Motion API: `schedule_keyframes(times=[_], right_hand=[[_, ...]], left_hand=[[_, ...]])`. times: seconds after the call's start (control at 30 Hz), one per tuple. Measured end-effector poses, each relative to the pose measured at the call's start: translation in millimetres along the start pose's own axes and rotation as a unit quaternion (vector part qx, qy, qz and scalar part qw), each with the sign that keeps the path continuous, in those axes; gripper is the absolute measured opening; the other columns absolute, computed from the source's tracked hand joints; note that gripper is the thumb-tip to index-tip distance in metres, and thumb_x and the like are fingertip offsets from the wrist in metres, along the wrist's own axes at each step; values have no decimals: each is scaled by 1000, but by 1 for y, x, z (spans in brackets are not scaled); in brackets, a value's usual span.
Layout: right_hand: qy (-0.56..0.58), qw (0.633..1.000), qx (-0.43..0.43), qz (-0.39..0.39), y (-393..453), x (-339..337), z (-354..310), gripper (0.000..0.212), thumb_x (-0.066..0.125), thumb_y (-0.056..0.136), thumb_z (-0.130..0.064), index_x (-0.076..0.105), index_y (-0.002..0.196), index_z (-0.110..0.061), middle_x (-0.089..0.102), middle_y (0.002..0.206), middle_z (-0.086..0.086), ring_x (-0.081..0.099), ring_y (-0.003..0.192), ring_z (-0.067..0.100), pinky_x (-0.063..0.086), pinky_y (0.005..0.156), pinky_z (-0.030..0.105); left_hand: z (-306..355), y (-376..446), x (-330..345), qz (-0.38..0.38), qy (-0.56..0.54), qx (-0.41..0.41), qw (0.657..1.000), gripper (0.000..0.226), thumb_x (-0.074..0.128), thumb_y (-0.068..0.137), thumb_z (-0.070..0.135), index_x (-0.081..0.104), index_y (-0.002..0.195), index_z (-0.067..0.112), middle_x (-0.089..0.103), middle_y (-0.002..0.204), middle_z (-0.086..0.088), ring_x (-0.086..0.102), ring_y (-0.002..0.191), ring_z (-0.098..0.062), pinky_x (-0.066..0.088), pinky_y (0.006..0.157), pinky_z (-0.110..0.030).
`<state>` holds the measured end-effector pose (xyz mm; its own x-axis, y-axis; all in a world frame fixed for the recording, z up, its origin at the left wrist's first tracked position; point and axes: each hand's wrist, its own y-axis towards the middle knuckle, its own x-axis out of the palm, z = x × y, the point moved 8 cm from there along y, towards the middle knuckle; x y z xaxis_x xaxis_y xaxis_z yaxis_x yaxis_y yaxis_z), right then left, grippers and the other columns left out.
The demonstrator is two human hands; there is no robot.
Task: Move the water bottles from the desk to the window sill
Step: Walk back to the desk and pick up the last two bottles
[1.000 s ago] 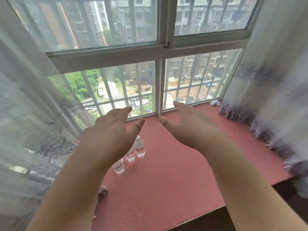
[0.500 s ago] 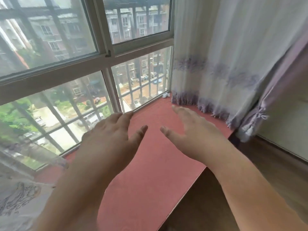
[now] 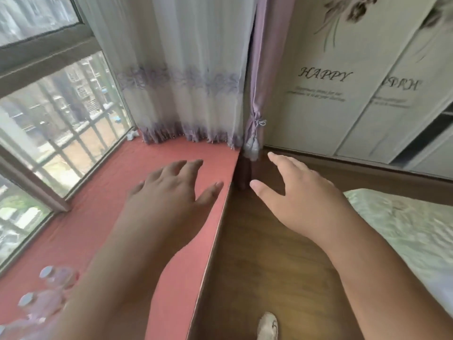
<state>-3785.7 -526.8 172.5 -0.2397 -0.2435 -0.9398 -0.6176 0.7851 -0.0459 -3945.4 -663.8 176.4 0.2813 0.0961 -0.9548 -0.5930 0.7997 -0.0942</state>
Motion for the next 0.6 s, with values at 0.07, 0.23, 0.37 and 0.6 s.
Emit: schedule_keyframes(times=[0.07, 0.23, 0.37, 0.6], right_hand=[[8, 1000, 22, 20, 2, -10, 25, 74, 37, 94, -71, 24, 158, -37, 27, 164, -14, 31, 148, 14, 29, 118, 42], [35, 996, 54, 64, 14, -34, 78, 70, 42, 94, -68, 30, 156, -37, 35, 161, -14, 41, 143, 16, 37, 112, 41], [35, 994, 79, 67, 25, -50, 125, 71, 40, 94, -70, 28, 156, -39, 31, 163, -16, 40, 144, 19, 37, 114, 43], [7, 992, 94, 81, 54, -86, 195, 72, 32, 96, -71, 23, 159, -37, 23, 167, -11, 26, 151, 16, 17, 125, 47]], left_hand=[[26, 12, 6, -7, 11, 26, 1000, 70, 19, 93, 77, 17, 157, 47, 22, 166, 16, 22, 153, -17, 24, 120, -45], [90, 42, 16, -17, 29, 70, 997, 68, 19, 94, 77, 18, 156, 48, 23, 165, 17, 22, 152, -16, 23, 120, -44], [141, 65, 19, -1, 40, 109, 993, 64, 19, 93, 77, 22, 153, 53, 26, 164, 17, 26, 152, -17, 25, 119, -45], [223, 102, 27, 19, 47, 136, 989, 67, 17, 93, 75, 22, 154, 49, 26, 163, 19, 25, 152, -17, 24, 120, -45]])
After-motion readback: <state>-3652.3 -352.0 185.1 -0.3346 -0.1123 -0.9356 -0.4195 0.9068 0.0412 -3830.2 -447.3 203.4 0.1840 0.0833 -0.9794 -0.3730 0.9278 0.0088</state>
